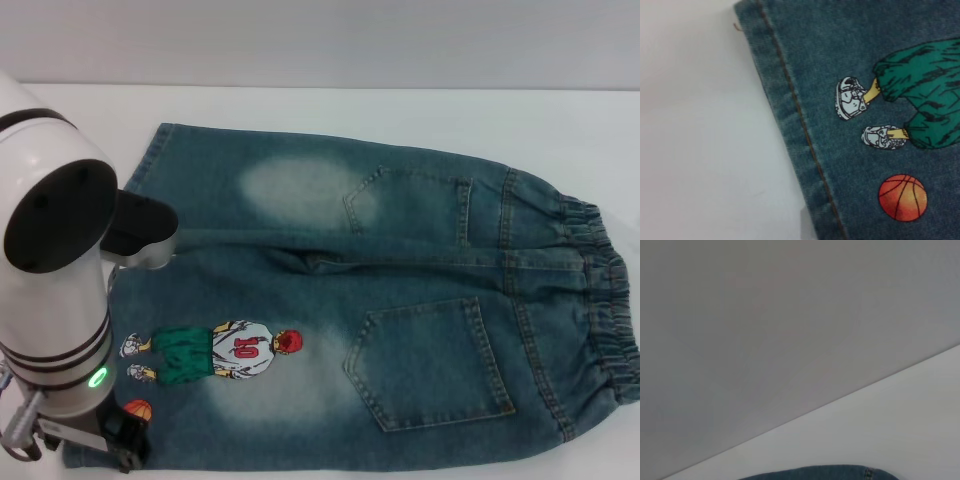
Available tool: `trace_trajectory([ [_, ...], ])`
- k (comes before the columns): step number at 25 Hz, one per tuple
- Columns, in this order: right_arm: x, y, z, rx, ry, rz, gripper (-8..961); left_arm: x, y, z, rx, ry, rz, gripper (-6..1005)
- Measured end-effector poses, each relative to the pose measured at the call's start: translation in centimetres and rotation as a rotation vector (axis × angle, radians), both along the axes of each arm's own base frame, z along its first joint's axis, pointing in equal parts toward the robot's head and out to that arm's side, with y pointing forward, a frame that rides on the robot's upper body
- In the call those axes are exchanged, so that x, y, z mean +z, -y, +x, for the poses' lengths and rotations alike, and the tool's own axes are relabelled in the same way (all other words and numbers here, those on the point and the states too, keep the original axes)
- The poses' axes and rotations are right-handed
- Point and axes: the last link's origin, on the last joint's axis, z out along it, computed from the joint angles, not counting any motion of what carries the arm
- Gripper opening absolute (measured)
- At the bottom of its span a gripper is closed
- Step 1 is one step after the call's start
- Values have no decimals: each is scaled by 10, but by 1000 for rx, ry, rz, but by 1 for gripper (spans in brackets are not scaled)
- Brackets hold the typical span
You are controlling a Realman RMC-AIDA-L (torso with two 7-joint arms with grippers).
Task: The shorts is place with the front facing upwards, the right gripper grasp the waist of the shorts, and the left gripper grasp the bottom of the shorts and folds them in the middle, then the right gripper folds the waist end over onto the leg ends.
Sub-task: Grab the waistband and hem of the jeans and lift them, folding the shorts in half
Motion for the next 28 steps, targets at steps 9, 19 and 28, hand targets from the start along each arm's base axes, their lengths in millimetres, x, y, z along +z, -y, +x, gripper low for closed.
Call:
trace_trajectory([
  [9, 0, 0, 0, -1, -1, 1, 751, -3, 0, -4, 13, -4, -11, 769],
  [19, 0, 1, 0, -1, -2, 2, 751, -7, 3, -2, 17, 26, -38, 754],
  [28, 1, 1, 0, 0, -3, 3, 750, -6, 2, 2, 7, 51, -61, 732],
])
